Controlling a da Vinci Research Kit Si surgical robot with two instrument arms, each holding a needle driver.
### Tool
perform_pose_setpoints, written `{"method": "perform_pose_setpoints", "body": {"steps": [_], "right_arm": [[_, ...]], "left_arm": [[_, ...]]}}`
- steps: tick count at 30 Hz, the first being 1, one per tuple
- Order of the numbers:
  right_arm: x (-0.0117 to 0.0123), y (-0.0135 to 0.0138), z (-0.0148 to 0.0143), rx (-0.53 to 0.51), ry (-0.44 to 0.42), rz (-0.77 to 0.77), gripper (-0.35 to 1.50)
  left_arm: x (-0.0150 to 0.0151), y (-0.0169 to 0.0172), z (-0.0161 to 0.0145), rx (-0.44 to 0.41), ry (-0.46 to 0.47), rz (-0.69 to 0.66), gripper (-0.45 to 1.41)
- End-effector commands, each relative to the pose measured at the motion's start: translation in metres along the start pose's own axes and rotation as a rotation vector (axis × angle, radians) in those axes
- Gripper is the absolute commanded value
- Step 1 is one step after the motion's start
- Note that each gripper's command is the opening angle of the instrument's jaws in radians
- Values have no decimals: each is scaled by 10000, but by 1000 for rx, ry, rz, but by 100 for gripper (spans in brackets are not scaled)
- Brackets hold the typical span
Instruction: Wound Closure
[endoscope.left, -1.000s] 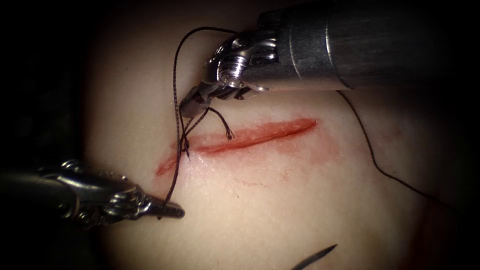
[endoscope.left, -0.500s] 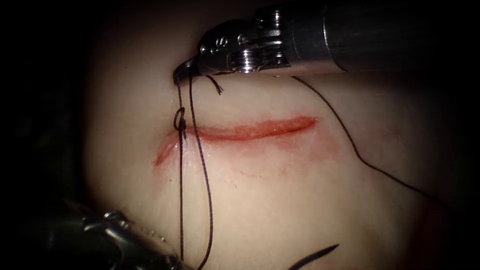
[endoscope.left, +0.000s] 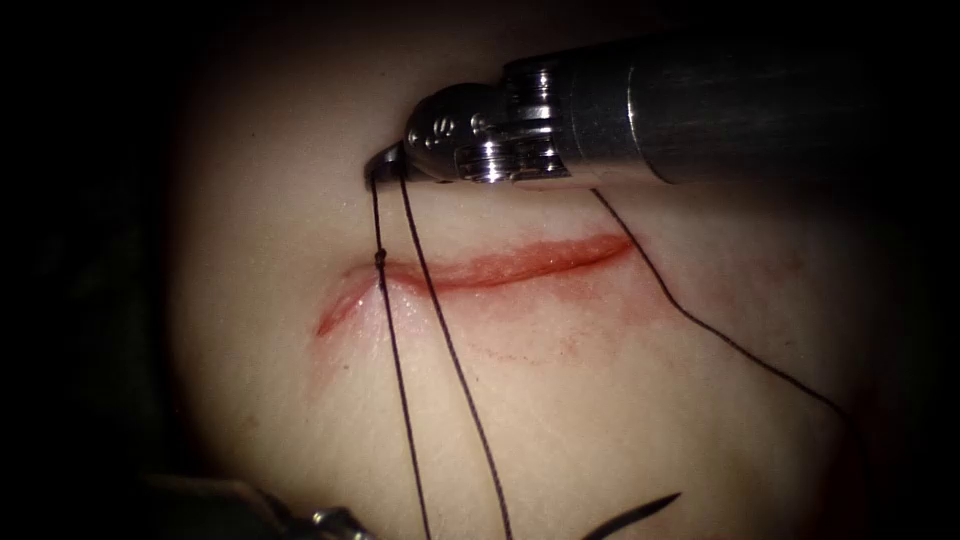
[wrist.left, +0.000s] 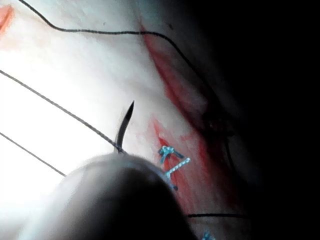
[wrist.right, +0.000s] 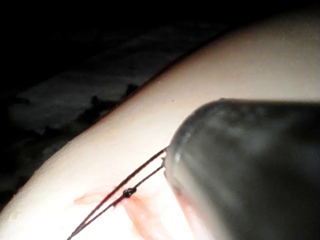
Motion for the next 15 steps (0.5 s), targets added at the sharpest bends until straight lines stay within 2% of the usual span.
{"method": "perform_pose_setpoints", "body": {"steps": [1,3,15], "right_arm": [[6,2,8,-13,-6,16,-35],[5,-3,10,-33,-19,46,-35],[-4,-18,19,-40,-31,72,-35]], "left_arm": [[1,-3,10,-2,-12,1,-45],[-1,1,17,-16,-51,0,-45],[-9,-5,17,-13,-82,-19,-45]]}}
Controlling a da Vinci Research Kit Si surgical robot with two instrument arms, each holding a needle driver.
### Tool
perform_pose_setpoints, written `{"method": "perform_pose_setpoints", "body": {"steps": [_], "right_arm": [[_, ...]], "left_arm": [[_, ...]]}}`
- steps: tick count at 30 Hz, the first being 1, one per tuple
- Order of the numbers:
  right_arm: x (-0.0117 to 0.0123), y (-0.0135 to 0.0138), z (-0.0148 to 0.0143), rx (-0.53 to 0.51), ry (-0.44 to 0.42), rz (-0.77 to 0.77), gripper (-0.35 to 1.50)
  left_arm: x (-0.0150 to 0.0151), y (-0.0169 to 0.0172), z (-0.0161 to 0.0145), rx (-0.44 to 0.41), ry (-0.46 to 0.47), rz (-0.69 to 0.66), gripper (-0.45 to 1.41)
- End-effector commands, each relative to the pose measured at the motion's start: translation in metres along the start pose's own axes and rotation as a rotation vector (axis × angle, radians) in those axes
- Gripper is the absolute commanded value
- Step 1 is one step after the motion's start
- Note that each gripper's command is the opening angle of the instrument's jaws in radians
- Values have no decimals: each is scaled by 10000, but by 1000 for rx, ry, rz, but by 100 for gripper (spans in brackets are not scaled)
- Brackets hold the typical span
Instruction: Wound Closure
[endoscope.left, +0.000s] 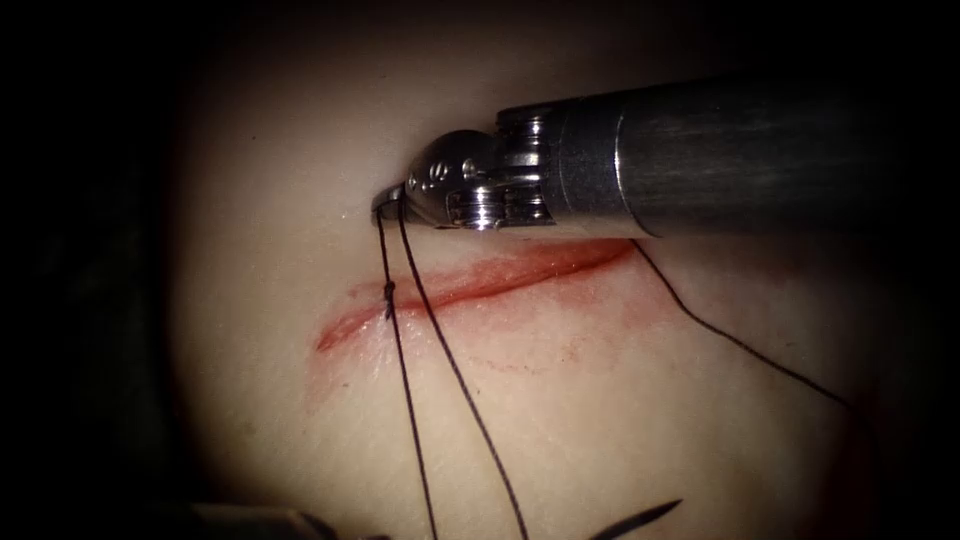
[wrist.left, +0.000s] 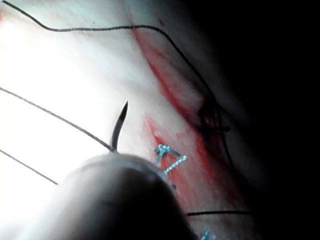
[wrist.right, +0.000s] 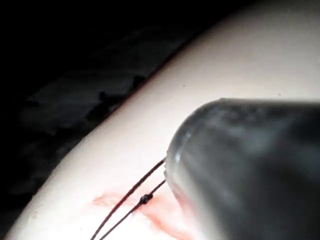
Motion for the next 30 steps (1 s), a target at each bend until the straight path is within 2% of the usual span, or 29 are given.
{"method": "perform_pose_setpoints", "body": {"steps": [1,8,21,22,23,24,25,26,28,29,30], "right_arm": [[3,3,9,5,2,-6,-35],[-9,-13,31,74,27,-51,-35],[-14,-9,27,88,38,-73,-35],[-14,-9,24,199,72,-79,12],[-14,-9,24,199,72,-79,12],[-15,-11,14,266,100,-115,37],[-15,-11,14,266,100,-115,37],[-15,-12,8,276,106,-125,27],[-17,-17,-22,322,135,-164,66],[-18,-20,-32,332,144,-173,64],[-18,-20,-32,332,144,-173,64]], "left_arm": [[0,-5,8,-1,-4,-8,-45],[-18,-8,18,-3,-66,-59,-45],[-19,-7,18,-25,-73,-62,-45],[-3,1,-6,-99,30,-40,-45],[-3,1,-6,-99,30,-40,-45],[11,10,-32,-147,104,-16,-45],[11,10,-32,-147,104,-16,-45],[22,17,-53,-167,152,14,-45],[49,39,-129,-196,327,70,-45],[54,42,-146,-196,379,71,-45],[54,42,-146,-196,379,71,-45]]}}
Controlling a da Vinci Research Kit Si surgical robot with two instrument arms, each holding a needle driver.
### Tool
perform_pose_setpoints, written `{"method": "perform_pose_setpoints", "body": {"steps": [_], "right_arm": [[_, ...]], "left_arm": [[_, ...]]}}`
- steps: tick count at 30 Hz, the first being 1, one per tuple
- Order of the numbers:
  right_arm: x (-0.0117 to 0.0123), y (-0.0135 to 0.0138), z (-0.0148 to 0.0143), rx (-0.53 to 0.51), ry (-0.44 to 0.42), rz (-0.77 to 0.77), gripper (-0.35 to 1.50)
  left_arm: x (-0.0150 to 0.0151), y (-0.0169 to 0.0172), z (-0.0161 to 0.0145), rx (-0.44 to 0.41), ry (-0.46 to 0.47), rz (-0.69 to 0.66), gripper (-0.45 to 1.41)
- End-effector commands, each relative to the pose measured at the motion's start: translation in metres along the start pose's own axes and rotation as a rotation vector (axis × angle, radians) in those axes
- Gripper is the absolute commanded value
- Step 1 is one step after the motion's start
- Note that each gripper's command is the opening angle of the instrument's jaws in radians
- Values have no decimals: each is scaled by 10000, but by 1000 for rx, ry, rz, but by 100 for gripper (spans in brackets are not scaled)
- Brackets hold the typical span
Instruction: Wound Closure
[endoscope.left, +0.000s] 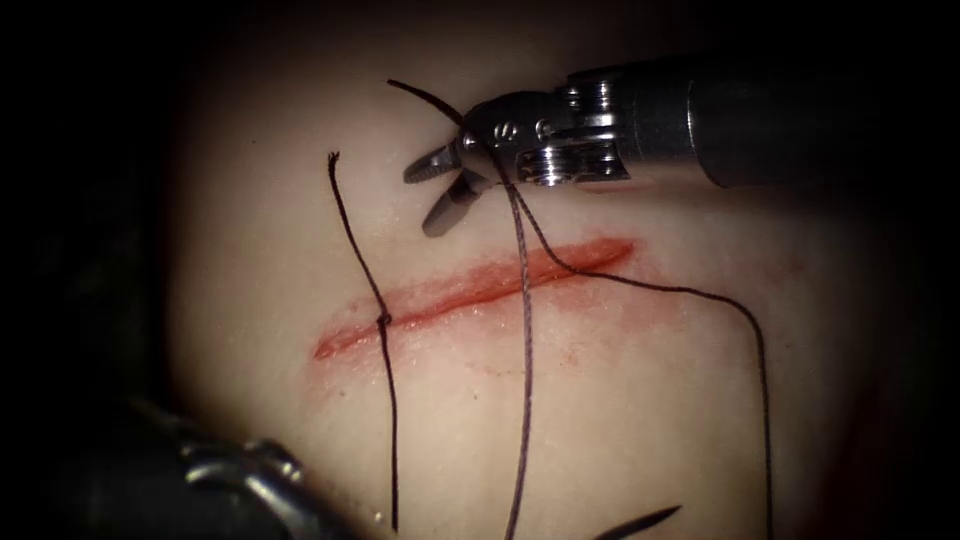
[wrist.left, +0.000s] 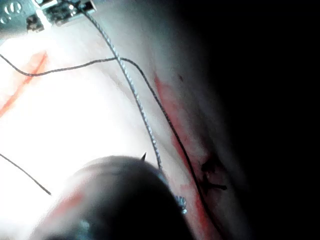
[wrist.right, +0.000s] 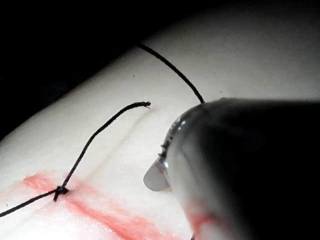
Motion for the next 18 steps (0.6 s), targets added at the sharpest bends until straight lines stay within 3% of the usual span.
{"method": "perform_pose_setpoints", "body": {"steps": [1,2,3,4,7,10,13,15,18], "right_arm": [[11,-14,-23,-22,7,-16,59],[13,-20,-28,-37,4,-7,36],[13,-20,-28,-37,4,-7,36],[22,-34,-41,-96,20,14,-35],[28,-41,-49,-135,69,42,-35],[44,-54,-57,-274,225,222,-35],[64,-66,-55,-414,478,404,-35],[82,-72,-37,-351,577,425,-35],[90,-78,-1,-304,629,396,-35]], "left_arm": [[27,9,-37,18,137,32,-45],[32,12,-48,24,170,29,-45],[32,12,-48,24,170,29,-45],[43,17,-72,32,283,38,-45],[49,18,-81,21,355,52,-45],[56,19,-86,-17,423,64,-45],[59,19,-88,-41,459,81,-45],[62,21,-88,-50,495,94,-45],[67,25,-90,-57,570,108,-45]]}}
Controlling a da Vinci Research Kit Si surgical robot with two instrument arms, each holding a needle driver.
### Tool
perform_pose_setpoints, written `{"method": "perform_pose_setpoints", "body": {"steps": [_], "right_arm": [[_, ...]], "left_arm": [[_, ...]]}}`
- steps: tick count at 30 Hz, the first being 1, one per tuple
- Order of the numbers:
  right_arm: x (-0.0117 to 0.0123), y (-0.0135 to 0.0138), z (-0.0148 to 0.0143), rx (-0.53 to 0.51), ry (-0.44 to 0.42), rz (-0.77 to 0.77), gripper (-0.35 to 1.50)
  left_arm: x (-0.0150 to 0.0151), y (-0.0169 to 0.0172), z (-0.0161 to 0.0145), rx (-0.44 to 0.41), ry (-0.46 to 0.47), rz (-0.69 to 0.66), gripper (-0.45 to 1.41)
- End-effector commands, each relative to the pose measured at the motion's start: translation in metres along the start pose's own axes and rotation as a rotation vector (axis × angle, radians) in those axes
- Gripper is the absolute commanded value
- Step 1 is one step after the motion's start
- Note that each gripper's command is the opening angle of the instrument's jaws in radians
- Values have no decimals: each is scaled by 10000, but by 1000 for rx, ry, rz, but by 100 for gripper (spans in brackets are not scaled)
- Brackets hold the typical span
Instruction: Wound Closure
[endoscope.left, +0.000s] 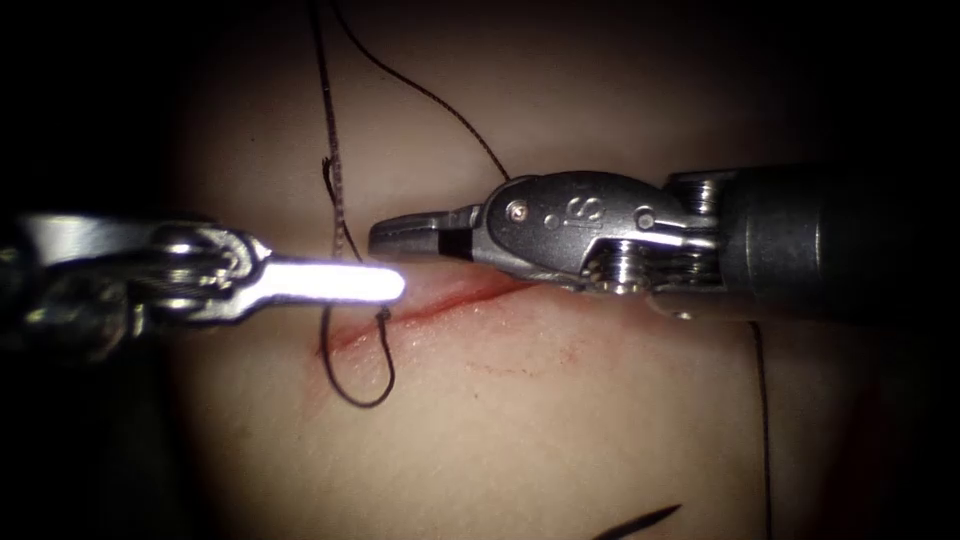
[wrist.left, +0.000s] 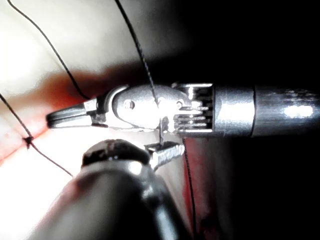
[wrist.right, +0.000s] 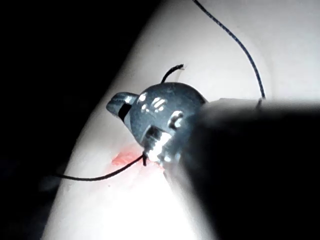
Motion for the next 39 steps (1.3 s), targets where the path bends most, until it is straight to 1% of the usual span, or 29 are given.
{"method": "perform_pose_setpoints", "body": {"steps": [1,2,3,4,6,8,9,10,13,14,15,16,17,18,19,20,21,22,23,25,26,28,29,30,31,32,34,36,39], "right_arm": [[-6,-3,16,9,10,-1,-35],[-17,-7,28,44,48,7,-35],[-24,-10,34,74,65,1,-35],[-34,-13,43,121,80,-16,-35],[-44,-16,49,185,87,-31,-35],[-49,-18,50,243,87,-10,-35],[-50,-19,49,289,107,12,-35],[-50,-20,45,344,140,40,-35],[-47,-20,40,389,206,71,-35],[-46,-20,38,409,249,75,-35],[-44,-20,37,456,337,106,-35],[-42,-20,36,475,383,136,-35],[-36,-22,35,479,455,180,-35],[-32,-22,35,478,485,202,-35],[-19,-22,32,461,544,265,-35],[-14,-22,30,458,576,282,-35],[-5,-22,27,449,636,344,-35],[-1,-22,26,444,663,373,-35],[6,-20,23,411,708,423,-35],[9,-18,21,390,744,445,-35],[9,-17,19,359,751,458,-35],[7,-15,18,306,744,465,-35],[7,-14,17,248,714,471,-35],[6,-12,17,88,648,425,-35],[6,-11,16,-90,572,421,-35],[6,-10,16,-219,515,419,-35],[5,-6,17,-289,507,418,-35],[4,-3,17,-328,514,419,-35],[1,3,16,-411,486,418,-35]], "left_arm": [[-1,-5,5,-1,0,-2,-45],[5,-5,6,-17,41,10,-45],[8,-6,6,-30,61,13,-45],[15,-11,7,-60,107,22,-45],[23,-16,7,-73,127,23,-45],[32,-23,7,-73,146,32,-45],[36,-27,7,-69,154,46,-45],[45,-40,6,-61,166,91,-45],[51,-65,6,-42,195,143,-45],[53,-78,7,-2,207,175,-45],[54,-105,9,71,211,207,-45],[54,-117,10,104,213,221,-45],[51,-146,12,172,224,254,-45],[48,-159,13,202,226,274,-45],[40,-185,10,262,216,318,-45],[36,-194,9,289,214,326,-45],[27,-206,8,343,202,335,-45],[22,-211,8,383,185,335,-45],[16,-216,7,437,164,334,-45],[8,-220,5,484,153,341,-45],[-2,-223,-1,538,124,344,-45],[-11,-222,-10,578,93,344,-45],[-17,-218,-16,599,78,339,-45],[-25,-210,-27,616,66,332,-45],[-29,-195,-37,626,59,318,-45],[-27,-179,-40,628,58,301,-45],[-23,-161,-40,632,51,298,-45],[-20,-147,-39,637,51,308,-45],[-22,-136,-37,629,57,329,-45]]}}
